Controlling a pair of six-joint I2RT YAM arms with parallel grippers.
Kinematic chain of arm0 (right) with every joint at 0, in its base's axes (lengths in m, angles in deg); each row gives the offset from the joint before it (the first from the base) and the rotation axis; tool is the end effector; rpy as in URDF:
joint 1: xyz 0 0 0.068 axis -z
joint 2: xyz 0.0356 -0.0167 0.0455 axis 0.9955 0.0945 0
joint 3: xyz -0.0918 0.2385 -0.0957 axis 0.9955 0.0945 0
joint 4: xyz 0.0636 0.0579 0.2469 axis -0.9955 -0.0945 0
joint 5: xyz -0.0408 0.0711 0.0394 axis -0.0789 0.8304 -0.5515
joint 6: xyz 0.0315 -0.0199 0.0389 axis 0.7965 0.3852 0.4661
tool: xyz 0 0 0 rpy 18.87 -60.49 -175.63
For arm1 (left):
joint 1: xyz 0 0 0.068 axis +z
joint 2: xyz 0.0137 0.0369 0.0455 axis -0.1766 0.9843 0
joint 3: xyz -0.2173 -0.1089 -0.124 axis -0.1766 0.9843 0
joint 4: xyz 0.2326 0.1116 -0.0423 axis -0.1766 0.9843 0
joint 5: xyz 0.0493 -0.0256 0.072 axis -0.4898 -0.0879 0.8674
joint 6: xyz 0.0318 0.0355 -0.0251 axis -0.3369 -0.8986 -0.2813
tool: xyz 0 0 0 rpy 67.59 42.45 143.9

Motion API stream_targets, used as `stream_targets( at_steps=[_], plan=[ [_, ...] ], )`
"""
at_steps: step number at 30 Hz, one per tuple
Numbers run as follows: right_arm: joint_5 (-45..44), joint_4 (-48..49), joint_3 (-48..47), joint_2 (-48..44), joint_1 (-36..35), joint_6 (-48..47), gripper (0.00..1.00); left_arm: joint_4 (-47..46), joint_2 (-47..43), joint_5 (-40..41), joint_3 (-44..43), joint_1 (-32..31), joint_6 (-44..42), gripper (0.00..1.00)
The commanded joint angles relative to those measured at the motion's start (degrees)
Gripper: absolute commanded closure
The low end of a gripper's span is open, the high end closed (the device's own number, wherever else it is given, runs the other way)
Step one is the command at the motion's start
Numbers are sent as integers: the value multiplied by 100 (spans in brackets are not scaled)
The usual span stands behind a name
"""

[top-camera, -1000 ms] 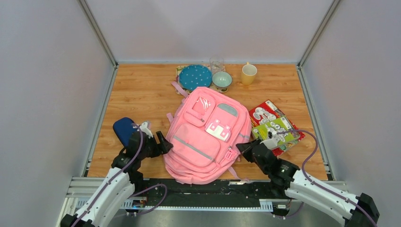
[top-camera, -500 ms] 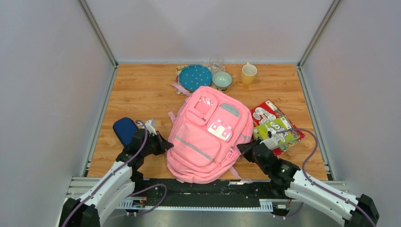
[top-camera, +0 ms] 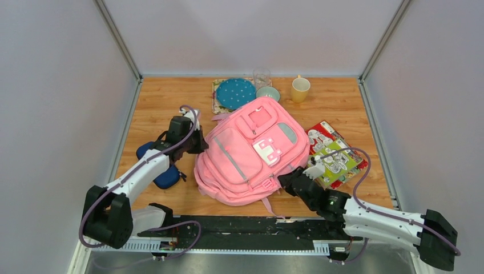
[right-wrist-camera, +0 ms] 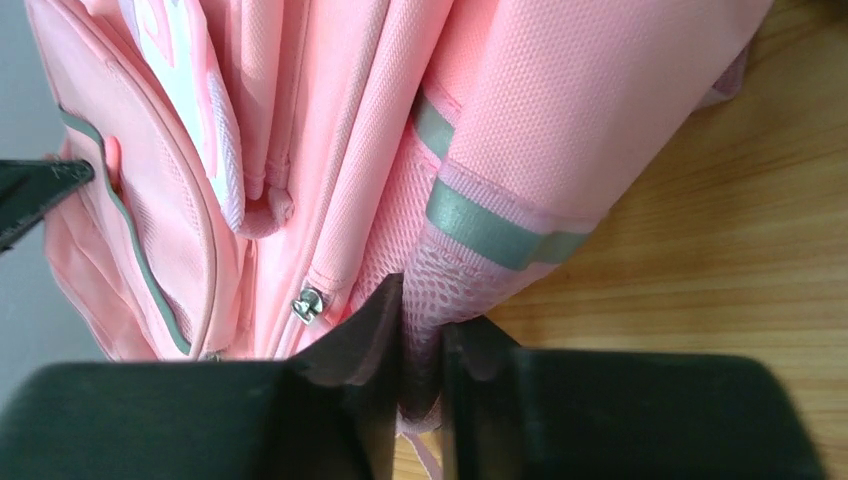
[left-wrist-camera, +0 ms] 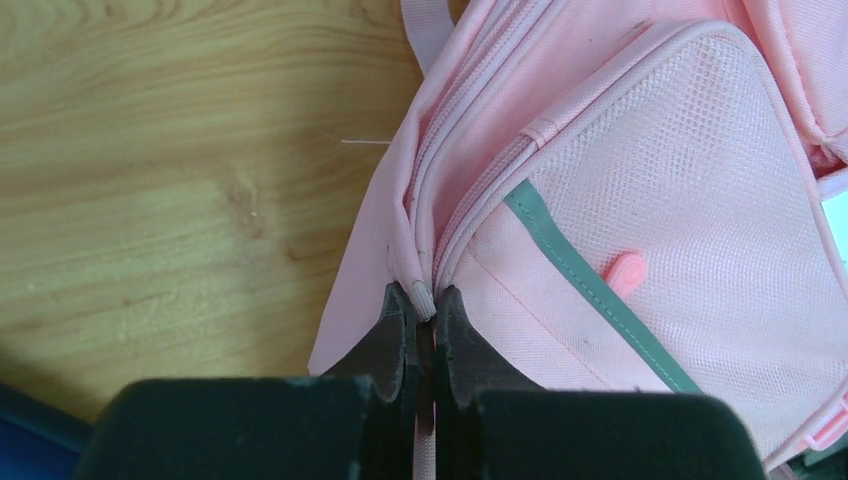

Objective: Pack the student bag
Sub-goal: Adjust the student bag at the center of the board.

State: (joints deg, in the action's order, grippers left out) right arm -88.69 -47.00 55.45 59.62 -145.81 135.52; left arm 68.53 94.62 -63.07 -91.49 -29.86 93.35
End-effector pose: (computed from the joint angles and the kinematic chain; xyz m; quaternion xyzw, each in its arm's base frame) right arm 0.0842 0.1132 0.1548 0.2152 0.8464 0.2873 0.3934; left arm 0.2269 -0.0862 0.2273 0.0026 0.9114 -0.2029 0.3582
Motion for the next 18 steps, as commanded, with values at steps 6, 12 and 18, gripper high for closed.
stream_targets(
  at_steps=[6, 12, 18],
  plan=[
    [-284, -222, -710, 647, -671, 249, 37, -182, -15, 449, 365, 26, -40, 72],
    [-959, -1399, -597, -346, -671, 328, 22, 327, -955, 1135, 867, 52, -4, 31],
    [-1234, -1831, -262, -1753, -548, 65, 16, 845, -1975, 1347, 885, 61, 179, 21]
  ],
)
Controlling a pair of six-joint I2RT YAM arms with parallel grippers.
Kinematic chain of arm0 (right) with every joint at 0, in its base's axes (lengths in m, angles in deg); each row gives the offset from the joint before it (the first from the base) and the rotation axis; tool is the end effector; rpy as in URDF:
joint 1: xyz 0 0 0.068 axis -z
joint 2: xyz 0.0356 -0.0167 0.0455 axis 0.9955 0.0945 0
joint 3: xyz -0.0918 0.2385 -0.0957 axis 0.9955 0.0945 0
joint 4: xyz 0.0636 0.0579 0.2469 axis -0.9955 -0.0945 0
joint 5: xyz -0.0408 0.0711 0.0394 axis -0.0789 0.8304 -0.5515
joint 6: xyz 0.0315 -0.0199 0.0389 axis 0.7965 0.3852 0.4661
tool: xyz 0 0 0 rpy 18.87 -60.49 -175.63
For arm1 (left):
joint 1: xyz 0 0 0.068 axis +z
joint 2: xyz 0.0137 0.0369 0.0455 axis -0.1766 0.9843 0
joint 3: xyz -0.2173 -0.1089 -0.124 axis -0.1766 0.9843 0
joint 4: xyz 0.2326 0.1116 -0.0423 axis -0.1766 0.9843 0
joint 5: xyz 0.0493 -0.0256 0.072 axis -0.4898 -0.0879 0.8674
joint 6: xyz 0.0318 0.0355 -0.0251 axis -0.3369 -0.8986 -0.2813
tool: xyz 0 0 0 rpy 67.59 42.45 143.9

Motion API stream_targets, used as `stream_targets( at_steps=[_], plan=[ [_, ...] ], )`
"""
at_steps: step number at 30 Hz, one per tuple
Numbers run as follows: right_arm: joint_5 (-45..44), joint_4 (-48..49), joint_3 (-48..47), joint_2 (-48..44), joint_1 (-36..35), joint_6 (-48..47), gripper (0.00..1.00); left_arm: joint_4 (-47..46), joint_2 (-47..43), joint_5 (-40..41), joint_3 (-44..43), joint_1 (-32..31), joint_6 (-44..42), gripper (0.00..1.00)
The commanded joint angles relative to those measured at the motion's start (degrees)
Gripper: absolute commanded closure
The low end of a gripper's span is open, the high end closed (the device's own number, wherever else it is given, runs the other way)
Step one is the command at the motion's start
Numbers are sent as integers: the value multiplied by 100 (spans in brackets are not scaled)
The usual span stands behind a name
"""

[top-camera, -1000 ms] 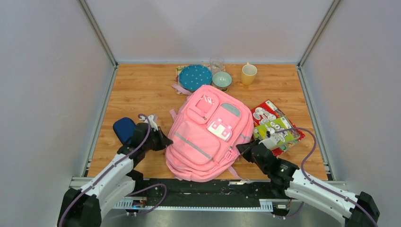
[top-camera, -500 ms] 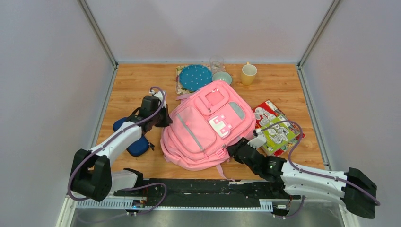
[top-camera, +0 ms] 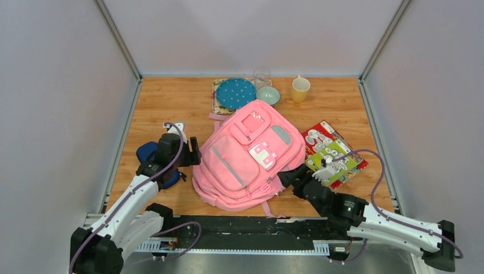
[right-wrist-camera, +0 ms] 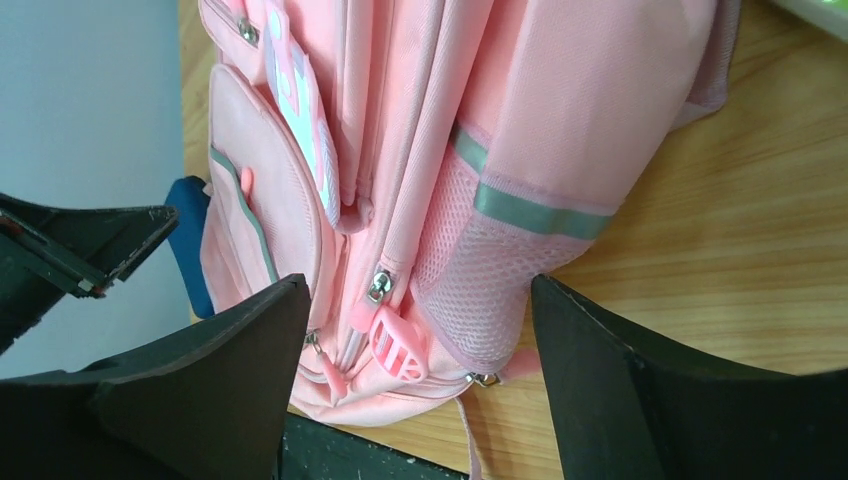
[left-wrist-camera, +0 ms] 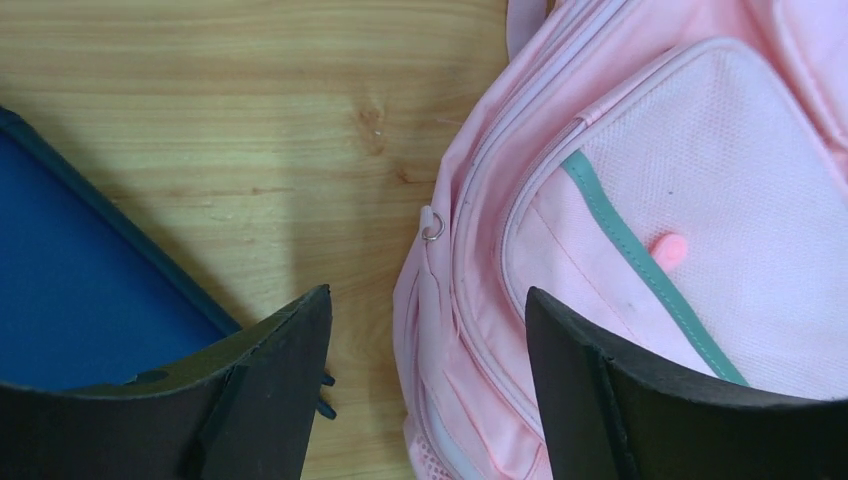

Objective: Pack the student bag
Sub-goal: Adjust the student bag at the center of the board.

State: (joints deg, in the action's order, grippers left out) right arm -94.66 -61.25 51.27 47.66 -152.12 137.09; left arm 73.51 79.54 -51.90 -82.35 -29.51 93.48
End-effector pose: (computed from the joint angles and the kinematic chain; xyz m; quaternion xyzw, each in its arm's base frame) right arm 0.0653 0.0997 0.1828 0.2049 0.8316 0.3069 0.4151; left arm 0.1791 -0.0605 0.2186 -0.0412 0.9082 -0.1223 0.3983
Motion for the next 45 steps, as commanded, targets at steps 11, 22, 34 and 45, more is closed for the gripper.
stream_targets(
  at_steps=[11, 22, 34, 45],
  plan=[
    [847, 119, 85, 170, 1453, -857, 12, 172, -1953, -1555, 911, -394, 1203, 21],
    [2413, 1966, 358, 794, 2510, -1508, 13, -283, -2105, -170, 1377, -2775, 2109, 21],
    [2756, 2064, 129, 1094, 2501, -1157, 100, -2215, -128, 1529, 1202, -5396, 2382, 22],
    [2553, 1054, -213, 110, 2448, -901, 100, -3579, 1412, 1847, 596, -6205, 2189, 23]
  ],
)
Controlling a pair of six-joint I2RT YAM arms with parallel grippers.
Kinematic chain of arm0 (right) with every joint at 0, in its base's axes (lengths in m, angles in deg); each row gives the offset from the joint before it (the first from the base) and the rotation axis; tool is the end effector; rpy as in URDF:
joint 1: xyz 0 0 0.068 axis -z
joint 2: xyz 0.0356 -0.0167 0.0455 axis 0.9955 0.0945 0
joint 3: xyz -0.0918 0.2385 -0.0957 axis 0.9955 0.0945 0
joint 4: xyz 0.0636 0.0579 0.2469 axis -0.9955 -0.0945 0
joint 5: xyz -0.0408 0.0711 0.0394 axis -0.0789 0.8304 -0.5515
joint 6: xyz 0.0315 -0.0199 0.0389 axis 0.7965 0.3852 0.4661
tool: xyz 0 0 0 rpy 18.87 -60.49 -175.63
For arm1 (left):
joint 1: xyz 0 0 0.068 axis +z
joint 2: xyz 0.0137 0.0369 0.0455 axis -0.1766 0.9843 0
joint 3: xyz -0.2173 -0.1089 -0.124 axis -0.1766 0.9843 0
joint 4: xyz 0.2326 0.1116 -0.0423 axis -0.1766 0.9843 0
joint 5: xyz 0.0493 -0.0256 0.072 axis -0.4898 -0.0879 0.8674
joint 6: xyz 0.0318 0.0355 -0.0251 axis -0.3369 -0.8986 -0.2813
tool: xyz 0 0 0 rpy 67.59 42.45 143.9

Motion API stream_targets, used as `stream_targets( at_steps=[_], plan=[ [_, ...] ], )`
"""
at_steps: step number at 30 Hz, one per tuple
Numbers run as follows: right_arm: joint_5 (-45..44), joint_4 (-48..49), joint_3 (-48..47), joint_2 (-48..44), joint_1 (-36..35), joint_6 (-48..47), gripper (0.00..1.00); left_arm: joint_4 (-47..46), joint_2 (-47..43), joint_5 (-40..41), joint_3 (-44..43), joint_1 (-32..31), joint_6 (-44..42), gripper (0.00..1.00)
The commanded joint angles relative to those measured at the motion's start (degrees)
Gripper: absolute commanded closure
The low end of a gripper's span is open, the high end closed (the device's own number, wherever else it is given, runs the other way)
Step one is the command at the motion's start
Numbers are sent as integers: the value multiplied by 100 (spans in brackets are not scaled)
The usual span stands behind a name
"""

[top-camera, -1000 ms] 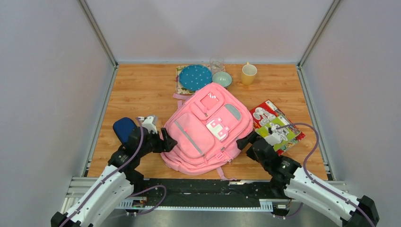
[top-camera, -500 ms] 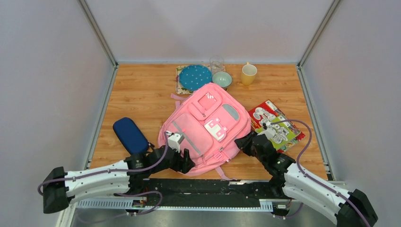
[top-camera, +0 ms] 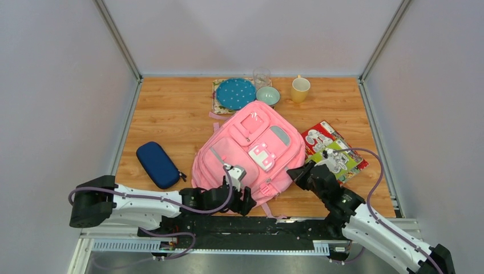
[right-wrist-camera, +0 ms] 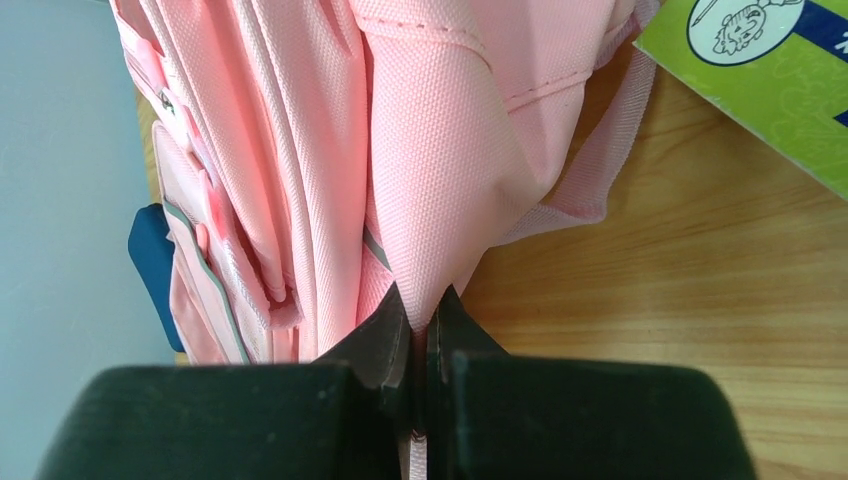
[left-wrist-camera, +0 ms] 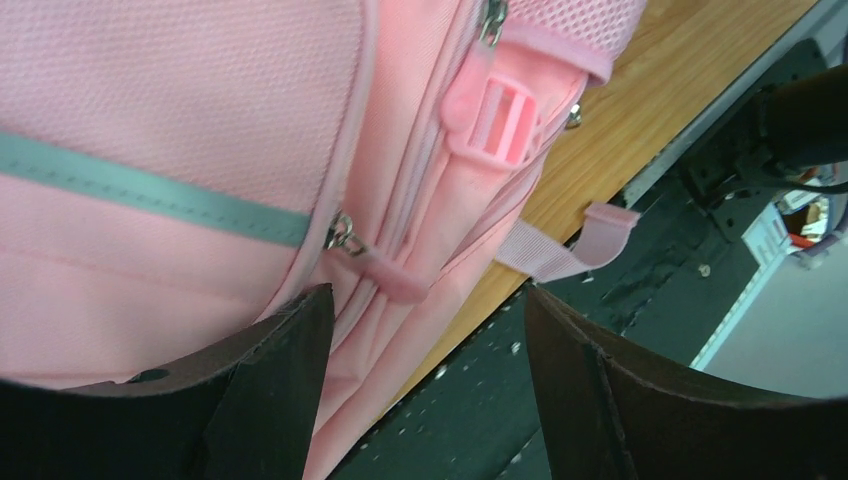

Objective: Pack the student bag
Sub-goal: Adjust the student bag at the center of the board.

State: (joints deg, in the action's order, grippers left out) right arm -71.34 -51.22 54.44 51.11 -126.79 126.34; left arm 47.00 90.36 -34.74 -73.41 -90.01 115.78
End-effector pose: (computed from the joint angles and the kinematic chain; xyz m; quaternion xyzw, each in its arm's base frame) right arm 0.1051 0.0825 0.1691 0.2309 0.8435 0.3077 0.3748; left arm 0.0498 -0.2063 0.1744 0.1781 0.8546 -0.3350 0.3546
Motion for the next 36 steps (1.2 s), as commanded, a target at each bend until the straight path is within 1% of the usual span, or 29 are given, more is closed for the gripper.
stream_targets(
  at_steps=[1, 4, 6, 9, 10, 12, 14, 18, 20, 21, 23, 24, 25, 27, 30, 32, 36],
  plan=[
    [248, -20, -591, -227, -85, 156, 100, -1217, 522, 131, -324, -182, -67, 23],
    [362, -108, -653, -139, -94, 95, 100, -1238, 979, 139, -753, -305, -181, 23],
    [432, -152, -724, -122, -94, 77, 100, -1228, 1208, 166, -861, -349, -173, 24],
    [608, -275, -908, -113, -85, -2, 100, -1535, 1499, 192, -782, -410, -120, 27],
    [643, -415, -969, -113, -94, -46, 100, -1753, 1587, 158, -712, -436, -120, 29],
    [687, -591, -1171, -113, -94, -221, 100, -2096, 1666, 131, -650, -472, -155, 30],
    [722, -776, -1242, -104, -94, -292, 100, -2309, 1807, -79, -676, -498, -260, 35],
    [670, -856, -1260, -122, -94, -389, 100, -2012, 1843, -37, -983, -709, -357, 37],
    [635, -829, -1243, -95, -94, -433, 100, -1644, 1816, 130, -1177, -797, -331, 37],
    [591, -820, -1225, -95, -85, -424, 100, -1215, 1799, 340, -1238, -806, -287, 36],
    [512, -838, -1199, -104, -94, -450, 100, -913, 1772, 613, -1221, -806, -217, 31],
    [433, -838, -1199, -130, -94, -450, 100, -468, 1711, 1058, -1186, -797, -121, 26],
    [398, -864, -1207, -191, -102, -450, 100, -290, 1658, 1263, -1090, -780, -7, 24],
    [310, -882, -1199, -288, -94, -450, 100, -226, 1510, 1422, -775, -692, -67, 20],
    [292, -899, -1111, -543, -85, -345, 100, -322, 1281, 1047, -327, -192, -14, 19],
    [309, -926, -1023, -754, -94, -258, 100, -358, 1193, 957, -159, 160, -120, 19],
    [309, -1101, -891, -1053, -111, -126, 100, -595, 929, 703, 71, 652, -629, 18]
  ],
)
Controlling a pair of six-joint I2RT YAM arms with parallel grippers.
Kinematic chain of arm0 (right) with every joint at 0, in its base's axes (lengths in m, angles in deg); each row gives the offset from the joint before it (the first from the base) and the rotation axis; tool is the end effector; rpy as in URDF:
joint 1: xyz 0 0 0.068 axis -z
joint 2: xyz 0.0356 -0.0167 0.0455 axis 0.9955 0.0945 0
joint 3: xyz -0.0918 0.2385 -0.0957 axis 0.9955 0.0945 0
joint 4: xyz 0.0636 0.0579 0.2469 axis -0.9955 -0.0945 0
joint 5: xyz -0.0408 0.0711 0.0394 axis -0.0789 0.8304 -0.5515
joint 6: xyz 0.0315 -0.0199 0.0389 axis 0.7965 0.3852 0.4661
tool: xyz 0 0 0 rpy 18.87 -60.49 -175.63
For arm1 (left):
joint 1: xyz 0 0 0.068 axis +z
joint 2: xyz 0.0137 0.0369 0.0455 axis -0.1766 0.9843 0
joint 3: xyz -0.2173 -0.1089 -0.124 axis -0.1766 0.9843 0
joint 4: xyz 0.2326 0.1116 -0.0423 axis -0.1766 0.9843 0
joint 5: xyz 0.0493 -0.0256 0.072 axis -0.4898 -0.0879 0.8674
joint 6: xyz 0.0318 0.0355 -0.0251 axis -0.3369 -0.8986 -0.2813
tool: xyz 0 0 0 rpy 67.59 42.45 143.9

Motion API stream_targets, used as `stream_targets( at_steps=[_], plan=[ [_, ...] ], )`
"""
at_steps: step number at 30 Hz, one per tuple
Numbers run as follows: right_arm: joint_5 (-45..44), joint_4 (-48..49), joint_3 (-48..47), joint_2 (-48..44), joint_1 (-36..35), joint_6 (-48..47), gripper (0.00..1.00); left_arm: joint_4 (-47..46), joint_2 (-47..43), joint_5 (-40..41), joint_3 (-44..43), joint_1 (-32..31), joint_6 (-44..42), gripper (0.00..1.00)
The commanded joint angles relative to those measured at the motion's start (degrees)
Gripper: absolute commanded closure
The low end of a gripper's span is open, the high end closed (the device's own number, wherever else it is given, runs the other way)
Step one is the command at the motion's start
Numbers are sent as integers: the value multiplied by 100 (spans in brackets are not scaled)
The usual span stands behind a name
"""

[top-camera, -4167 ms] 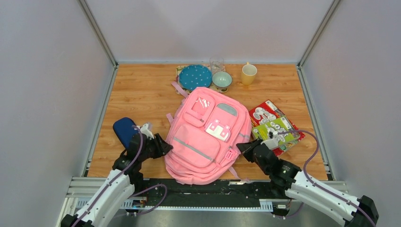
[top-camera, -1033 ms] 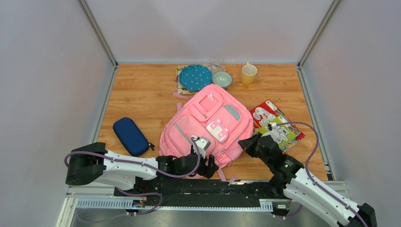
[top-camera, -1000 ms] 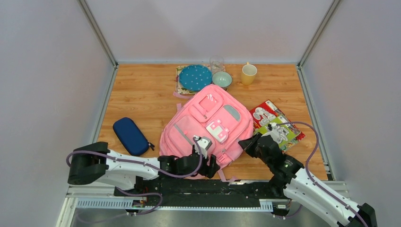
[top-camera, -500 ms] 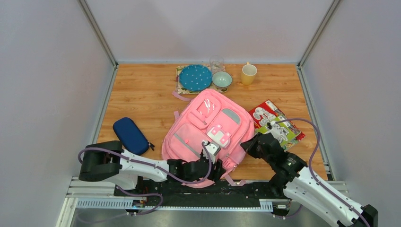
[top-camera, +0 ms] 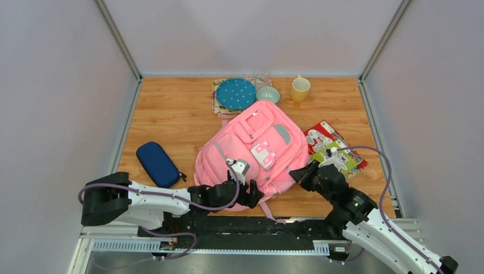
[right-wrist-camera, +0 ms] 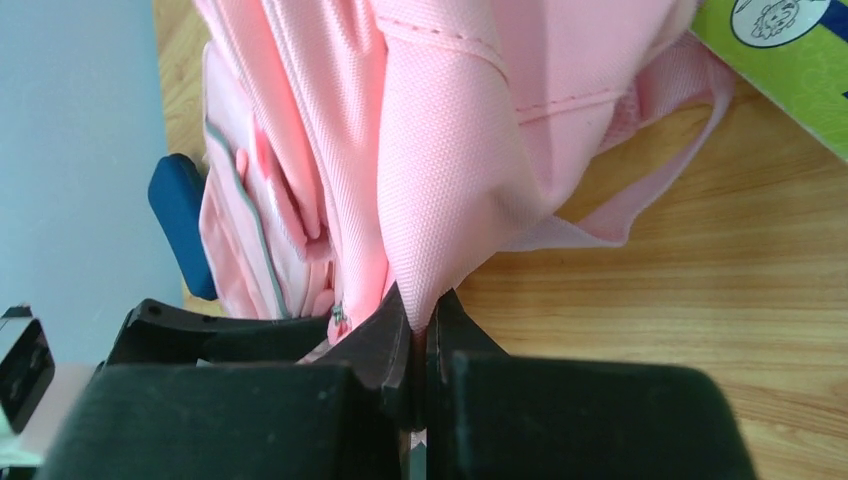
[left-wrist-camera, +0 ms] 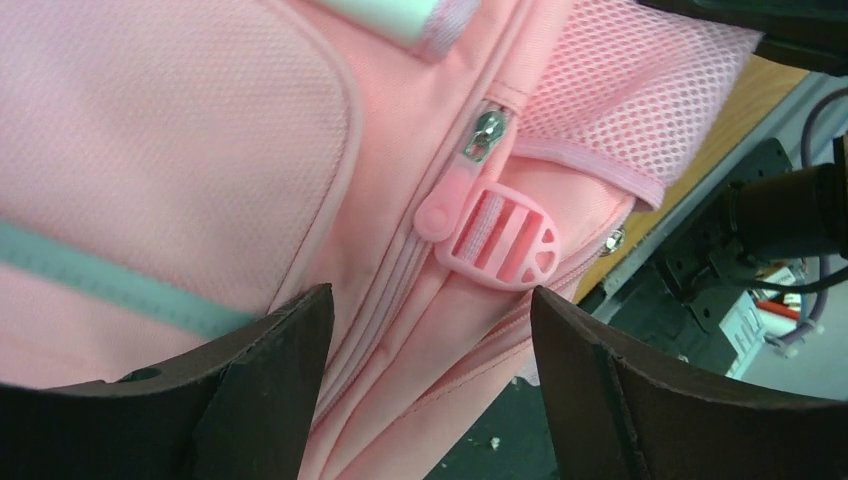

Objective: Pack the student bag
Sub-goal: Adjust the student bag at the center of the board, then unzip the student bag at the center of the board.

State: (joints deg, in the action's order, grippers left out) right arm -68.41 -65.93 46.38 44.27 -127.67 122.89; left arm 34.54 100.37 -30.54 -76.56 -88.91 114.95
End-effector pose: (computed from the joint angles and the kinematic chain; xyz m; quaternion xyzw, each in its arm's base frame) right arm 0.0897 0.0733 0.2062 0.1874 0.8554 0.3153 0.3658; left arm 0.0623 -0.2362 0.1754 0.1424 0.8342 -0.3499 0.4017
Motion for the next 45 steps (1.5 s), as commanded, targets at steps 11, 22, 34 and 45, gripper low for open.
stream_targets(
  at_steps=[11, 22, 34, 45],
  plan=[
    [-185, 607, 170, -176, -235, 598, 100, 827, -634, -446, 244, 983, -978, 17],
    [-405, 914, 4, 395, -244, 590, 100, 713, -1365, -385, 333, -159, -1056, 18],
    [-247, 651, -243, 211, -252, 405, 100, -623, 41, -333, 17, -493, -1267, 23],
    [-27, 467, -383, 150, -252, 264, 100, -1767, 577, -473, 52, -546, -1179, 32]
  ],
)
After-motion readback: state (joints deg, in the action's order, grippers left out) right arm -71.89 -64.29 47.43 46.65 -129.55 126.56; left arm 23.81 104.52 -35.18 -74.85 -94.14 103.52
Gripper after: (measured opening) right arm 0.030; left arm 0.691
